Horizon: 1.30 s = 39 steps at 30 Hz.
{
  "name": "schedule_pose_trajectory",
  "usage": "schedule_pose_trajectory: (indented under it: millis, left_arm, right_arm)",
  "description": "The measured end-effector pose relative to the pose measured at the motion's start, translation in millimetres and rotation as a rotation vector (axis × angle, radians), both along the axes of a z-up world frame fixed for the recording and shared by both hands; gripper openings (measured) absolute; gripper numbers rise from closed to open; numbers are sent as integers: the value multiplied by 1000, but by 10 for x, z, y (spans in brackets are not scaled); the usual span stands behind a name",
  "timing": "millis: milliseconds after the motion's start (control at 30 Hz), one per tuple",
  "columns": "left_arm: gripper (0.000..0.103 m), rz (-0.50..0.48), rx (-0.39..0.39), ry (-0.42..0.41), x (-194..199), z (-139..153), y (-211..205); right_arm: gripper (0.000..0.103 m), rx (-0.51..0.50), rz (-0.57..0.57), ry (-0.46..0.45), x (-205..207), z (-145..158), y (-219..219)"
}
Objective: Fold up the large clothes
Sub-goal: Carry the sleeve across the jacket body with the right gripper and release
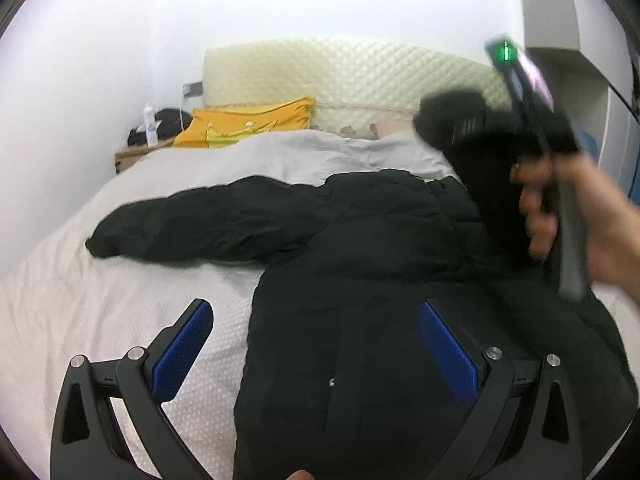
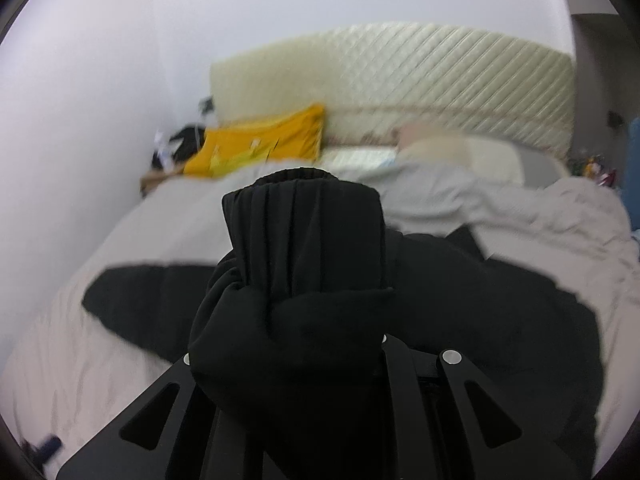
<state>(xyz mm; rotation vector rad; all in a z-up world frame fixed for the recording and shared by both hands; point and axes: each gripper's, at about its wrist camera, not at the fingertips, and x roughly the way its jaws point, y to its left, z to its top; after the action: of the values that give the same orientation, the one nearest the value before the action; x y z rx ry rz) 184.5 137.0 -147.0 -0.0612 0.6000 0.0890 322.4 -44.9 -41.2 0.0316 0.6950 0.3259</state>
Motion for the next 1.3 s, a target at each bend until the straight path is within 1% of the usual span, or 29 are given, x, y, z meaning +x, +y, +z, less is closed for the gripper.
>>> schedule_pose_trajectory:
  millis: [33, 100, 200, 267, 333, 433, 500, 533, 567, 633, 733, 833, 900, 967, 1033, 1067, 1167, 1233, 1300]
  left_arm:
    - [102, 11, -10, 0, 9, -4, 53]
    - [102, 38, 2, 5, 36, -16, 110]
    - [102, 45, -4, 20, 79, -49, 157]
    - [102, 40, -11, 22, 88, -67, 172]
    - [102, 37, -1, 24, 104, -92, 164]
    - [102, 26, -5, 43, 152, -145, 155]
    - [102, 20, -23, 50, 167, -146, 161]
    - [102, 20, -27, 50, 172, -143, 159]
    - [102, 22, -28, 48, 171, -131, 160]
    - [102, 30, -32, 52, 170, -107, 150]
    - [102, 22, -65, 46, 160, -8, 117]
    - [102, 27, -38, 24, 128, 172, 44]
    - [102, 20, -44, 14, 93, 334, 0]
    - [102, 3, -42, 19, 37, 498, -48]
    - [102, 3, -30, -6, -59, 688, -93]
    - [102, 5, -23, -15, -108, 775, -116]
    - [102, -12, -11, -48, -261, 1011, -214]
    - [102, -25, -11, -62, -343, 1092, -277]
    - [102, -35, 0, -60, -417, 1127, -355]
  right_arm:
    - [10, -6, 13, 25, 13, -136, 82]
    - [10, -18, 32, 68, 7, -400, 242]
    - [11, -57, 40, 111, 0, -744, 421]
    - [11, -66, 39, 134, 7, -917, 437]
    - [11, -80, 37, 148, 13, -1022, 480]
    - [13, -91, 42, 141, -13, -1020, 496]
    - [20, -84, 50, 137, -40, -961, 481]
    - [30, -75, 59, 133, -57, -920, 488]
    - [46, -61, 81, 127, -85, -851, 481]
    - [54, -60, 99, 106, -144, -744, 475]
    - [54, -43, 115, 66, -244, -538, 423]
    - [54, -8, 90, 25, -345, -290, 279]
    - [54, 3, 74, -3, -424, -112, 184]
    - [54, -4, 60, -37, -531, 82, 81]
    - [54, -21, 39, -65, -634, 254, -7]
    - [54, -23, 25, -83, -713, 363, -71]
    - [54, 13, -25, -116, -973, 651, -327]
    - [54, 22, -48, -142, -1138, 774, -465]
    - [54, 8, -88, -177, -1371, 907, -619]
